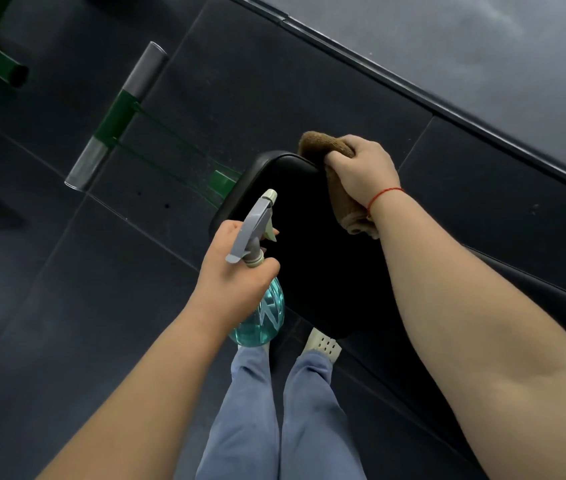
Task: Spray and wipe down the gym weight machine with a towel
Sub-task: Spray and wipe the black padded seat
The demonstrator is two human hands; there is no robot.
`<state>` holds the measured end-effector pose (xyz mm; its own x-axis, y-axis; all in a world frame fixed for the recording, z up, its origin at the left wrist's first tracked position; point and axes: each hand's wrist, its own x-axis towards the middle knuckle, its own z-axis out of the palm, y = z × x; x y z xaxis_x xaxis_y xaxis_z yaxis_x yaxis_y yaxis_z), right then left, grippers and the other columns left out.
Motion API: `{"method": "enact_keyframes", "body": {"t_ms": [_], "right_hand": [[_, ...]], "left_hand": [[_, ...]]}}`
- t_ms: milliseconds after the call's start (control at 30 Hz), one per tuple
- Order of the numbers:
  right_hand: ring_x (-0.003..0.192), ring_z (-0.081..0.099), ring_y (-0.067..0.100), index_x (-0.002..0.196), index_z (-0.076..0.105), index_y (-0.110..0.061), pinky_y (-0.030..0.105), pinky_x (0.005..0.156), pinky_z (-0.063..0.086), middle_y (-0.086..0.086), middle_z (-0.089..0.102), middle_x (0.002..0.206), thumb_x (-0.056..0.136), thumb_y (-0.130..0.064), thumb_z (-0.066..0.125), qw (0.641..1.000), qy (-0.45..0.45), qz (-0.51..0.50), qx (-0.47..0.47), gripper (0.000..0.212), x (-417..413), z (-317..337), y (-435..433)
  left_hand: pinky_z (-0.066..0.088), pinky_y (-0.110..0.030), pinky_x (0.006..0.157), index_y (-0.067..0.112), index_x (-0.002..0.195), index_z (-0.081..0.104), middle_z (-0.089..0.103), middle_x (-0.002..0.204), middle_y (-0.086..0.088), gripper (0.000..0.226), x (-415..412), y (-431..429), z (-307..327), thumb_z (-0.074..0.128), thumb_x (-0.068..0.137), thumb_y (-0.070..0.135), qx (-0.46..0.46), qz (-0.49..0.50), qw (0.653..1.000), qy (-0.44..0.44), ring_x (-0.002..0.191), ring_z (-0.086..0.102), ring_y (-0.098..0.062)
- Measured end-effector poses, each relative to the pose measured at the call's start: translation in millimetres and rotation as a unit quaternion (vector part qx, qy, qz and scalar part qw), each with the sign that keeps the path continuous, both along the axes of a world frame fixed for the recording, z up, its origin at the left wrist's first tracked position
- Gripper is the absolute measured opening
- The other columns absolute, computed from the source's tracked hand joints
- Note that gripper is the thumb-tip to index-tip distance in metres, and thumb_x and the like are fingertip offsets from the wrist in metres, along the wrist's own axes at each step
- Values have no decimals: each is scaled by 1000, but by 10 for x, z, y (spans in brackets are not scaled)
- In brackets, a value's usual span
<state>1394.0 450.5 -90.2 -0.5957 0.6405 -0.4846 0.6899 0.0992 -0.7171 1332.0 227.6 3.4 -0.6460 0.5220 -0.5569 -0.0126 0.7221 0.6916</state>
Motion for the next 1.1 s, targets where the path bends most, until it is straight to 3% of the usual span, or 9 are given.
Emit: {"method": "enact_keyframes", "body": {"t_ms": [167,400,600,733,1000,1100], "right_hand": [[109,57,27,131,58,-36,45,95,49,3,62,120,96,-42,51,997,-70,-42,4,36,552,-369,14],[121,52,35,140,51,-32,52,105,42,6,58,130,99,-46,48,983,-162,-73,-52,43,993,-696,163],[118,53,31,136,52,-28,52,107,42,5,59,127,97,-48,47,964,-132,-211,-89,44,1100,-835,87],[108,51,21,140,49,-20,37,100,39,3,56,122,102,-40,48,943,-105,-297,-110,42,1210,-893,48],[125,52,29,140,42,-24,41,105,39,10,49,140,103,-41,49,886,-93,-438,-118,42,1315,-950,-215],[126,51,30,143,40,-24,38,102,39,12,45,143,103,-37,51,863,-87,-483,-120,43,1330,-928,-421]], "left_hand": [[37,-15,46,17,106,59,48,81,-4,34,25,7,3,62,82,-7,6,1,1000,-3,54,38,-7],[35,-13,43,27,95,54,42,75,-1,38,32,29,9,61,83,-8,11,0,1000,-9,48,37,-4],[36,-12,44,33,89,48,42,76,-2,45,42,32,27,62,84,-9,14,-15,1000,1,51,38,-4],[38,-11,44,34,89,46,43,77,-3,48,57,29,36,63,83,-10,22,-21,1000,3,50,41,-1],[43,-5,59,40,83,45,51,114,-14,53,110,-6,8,65,83,-9,30,-63,997,45,79,51,-9],[43,-4,60,41,85,45,51,118,-14,54,120,-12,-1,65,82,-9,35,-64,996,48,79,52,1]]}}
